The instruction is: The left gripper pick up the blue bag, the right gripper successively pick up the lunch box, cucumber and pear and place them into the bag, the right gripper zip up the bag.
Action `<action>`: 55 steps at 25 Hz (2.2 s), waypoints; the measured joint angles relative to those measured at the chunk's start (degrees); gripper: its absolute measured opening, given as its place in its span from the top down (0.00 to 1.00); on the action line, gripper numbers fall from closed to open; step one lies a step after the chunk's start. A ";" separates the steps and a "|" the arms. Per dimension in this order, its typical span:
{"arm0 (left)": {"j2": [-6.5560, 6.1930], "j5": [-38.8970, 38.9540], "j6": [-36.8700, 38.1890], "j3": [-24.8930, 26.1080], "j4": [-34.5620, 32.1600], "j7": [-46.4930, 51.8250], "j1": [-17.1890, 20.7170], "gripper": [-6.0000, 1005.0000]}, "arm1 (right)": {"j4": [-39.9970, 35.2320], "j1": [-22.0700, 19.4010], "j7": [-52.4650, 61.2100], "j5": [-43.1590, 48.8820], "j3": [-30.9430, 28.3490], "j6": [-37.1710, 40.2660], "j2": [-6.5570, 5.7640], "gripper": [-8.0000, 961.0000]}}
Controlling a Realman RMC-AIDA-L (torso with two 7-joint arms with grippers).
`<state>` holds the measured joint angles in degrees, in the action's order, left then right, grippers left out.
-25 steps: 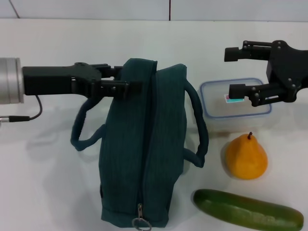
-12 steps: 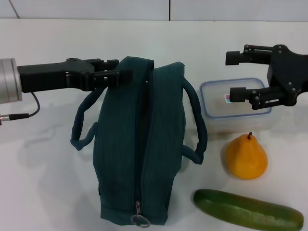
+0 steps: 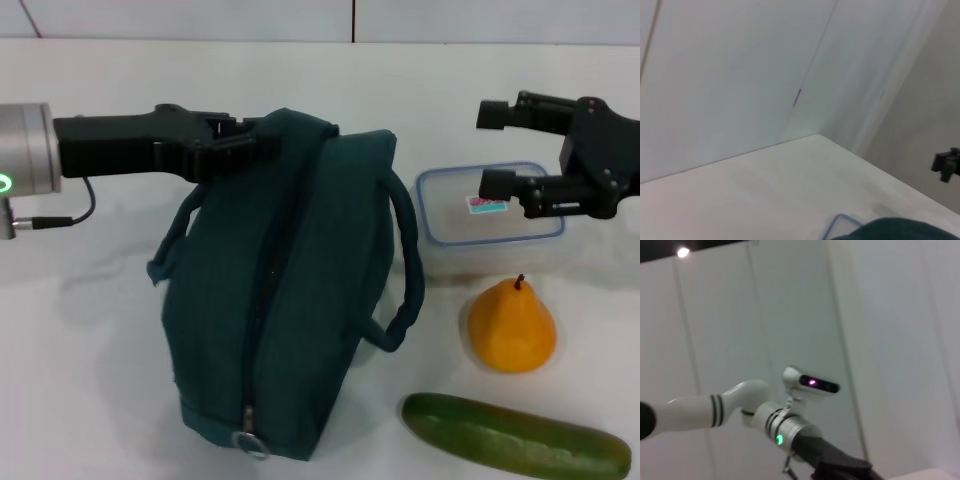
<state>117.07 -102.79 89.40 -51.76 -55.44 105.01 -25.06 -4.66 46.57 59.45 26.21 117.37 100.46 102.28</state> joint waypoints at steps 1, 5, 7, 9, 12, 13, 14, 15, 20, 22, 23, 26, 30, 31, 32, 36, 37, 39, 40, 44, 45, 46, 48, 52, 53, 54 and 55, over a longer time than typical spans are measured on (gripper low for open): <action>-0.13 -0.16 0.00 -0.01 0.61 -0.14 -0.95 0.56 | 0.00 -0.70 0.00 -0.02 -1.13 -0.43 0.39 0.10; -0.38 -1.62 -0.86 0.15 2.83 -3.17 -3.47 0.73 | -0.07 -3.80 -0.30 -0.08 -6.98 -3.26 3.36 0.10; -0.42 -2.50 -2.33 0.39 3.54 -5.47 -4.50 0.79 | -0.58 -5.74 -0.37 -0.08 -10.64 -4.80 4.98 0.10; -0.41 -2.89 -4.20 0.49 3.68 -6.57 -5.19 0.81 | -2.10 -8.77 -0.37 0.01 -15.35 -6.64 7.16 0.10; -0.10 -3.04 -6.20 0.49 3.80 -9.04 -5.62 0.83 | -5.23 -13.26 -0.57 -0.07 -21.57 -9.94 10.17 0.10; 0.19 -3.03 -7.07 0.48 3.83 -10.73 -5.58 0.84 | -5.88 -14.65 -0.83 -0.01 -23.72 -10.65 11.25 0.10; 0.43 -3.02 -7.66 0.50 3.85 -12.03 -5.47 0.84 | -6.29 -15.72 -1.09 -0.05 -25.55 -11.13 12.07 0.10; 0.81 -2.89 -8.29 0.58 3.85 -14.22 -5.30 0.84 | -6.55 -17.53 -1.64 -0.04 -28.58 -11.59 13.23 0.10; 2.18 -1.32 -8.83 0.77 5.27 -22.70 -4.75 0.85 | -5.87 -21.06 1.20 -0.21 -30.65 -11.01 13.96 0.10; 2.30 -0.04 -8.86 0.78 5.97 -25.04 -4.37 0.86 | -5.11 -21.44 4.19 -0.58 -30.59 -11.20 13.98 0.10; 2.28 0.48 -8.86 0.79 6.40 -25.67 -4.37 0.86 | -4.73 -21.59 5.40 -0.79 -30.58 -11.27 13.98 0.10; 2.20 1.16 -8.78 0.79 6.92 -26.68 -4.61 0.86 | -3.48 -22.61 8.86 -2.28 -30.85 -11.42 14.00 0.10; 2.29 2.00 -8.82 0.79 8.12 -29.19 -4.49 0.86 | -1.50 -23.53 11.82 -5.21 -30.99 -11.59 13.99 0.10; 2.29 2.31 -8.82 0.79 8.85 -29.99 -4.61 0.86 | -1.02 -23.96 12.41 -6.10 -31.07 -11.59 13.95 0.10; 2.29 2.71 -8.82 0.78 9.38 -30.58 -4.74 0.86 | -0.72 -24.48 13.10 -6.89 -31.13 -11.60 13.91 0.10; 2.32 6.42 -8.83 0.78 11.85 -33.50 -5.16 0.86 | 0.03 -26.03 16.11 -7.78 -31.28 -13.02 13.86 0.10; 2.33 6.90 -8.83 0.76 12.11 -33.96 -5.16 0.86 | 0.50 -26.13 16.68 -7.79 -31.27 -13.46 13.91 0.10; 2.33 7.73 -8.83 0.68 12.49 -34.81 -5.25 0.86 | 1.43 -26.25 17.22 -7.72 -31.21 -14.03 13.94 0.10; 2.34 7.94 -8.83 0.63 12.57 -35.11 -5.43 0.86 | 1.80 -26.27 17.33 -7.58 -31.15 -14.18 13.91 0.10; 2.40 8.09 -8.83 0.33 12.94 -35.41 -6.07 0.86 | 2.26 -26.23 17.46 -6.82 -30.73 -15.06 13.83 0.10; 2.43 8.09 -8.83 0.27 13.09 -35.44 -6.25 0.86 | 2.28 -26.23 17.59 -6.77 -30.59 -15.72 13.87 0.10; 2.45 8.10 -8.83 0.26 13.27 -35.49 -6.42 0.86 | 2.30 -26.24 17.80 -6.77 -30.46 -16.68 13.92 0.10; 2.50 8.12 -8.85 0.26 13.55 -35.68 -6.81 0.87 | 2.30 -26.16 18.32 -6.77 -30.23 -18.52 13.96 0.10; 2.56 8.24 -9.15 0.26 14.98 -37.24 -7.84 0.87 | 1.94 -25.82 20.07 -6.77 -29.11 -20.45 13.98 0.10; 2.56 8.28 -9.34 0.24 15.29 -37.58 -8.01 0.87 | 1.78 -25.72 20.72 -6.77 -28.95 -20.75 13.99 0.10; 2.55 8.29 -9.47 0.22 15.42 -37.75 -8.10 0.87 | 1.60 -25.55 21.64 -6.77 -28.81 -21.13 13.99 0.10; 2.53 8.30 -9.57 0.17 15.46 -37.83 -8.25 0.87 | 1.53 -25.42 22.40 -6.77 -28.76 -21.46 13.99 0.10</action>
<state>119.59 -94.49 79.83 -51.58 -39.98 67.18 -33.31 -3.13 21.15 81.85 19.44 88.61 79.01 116.27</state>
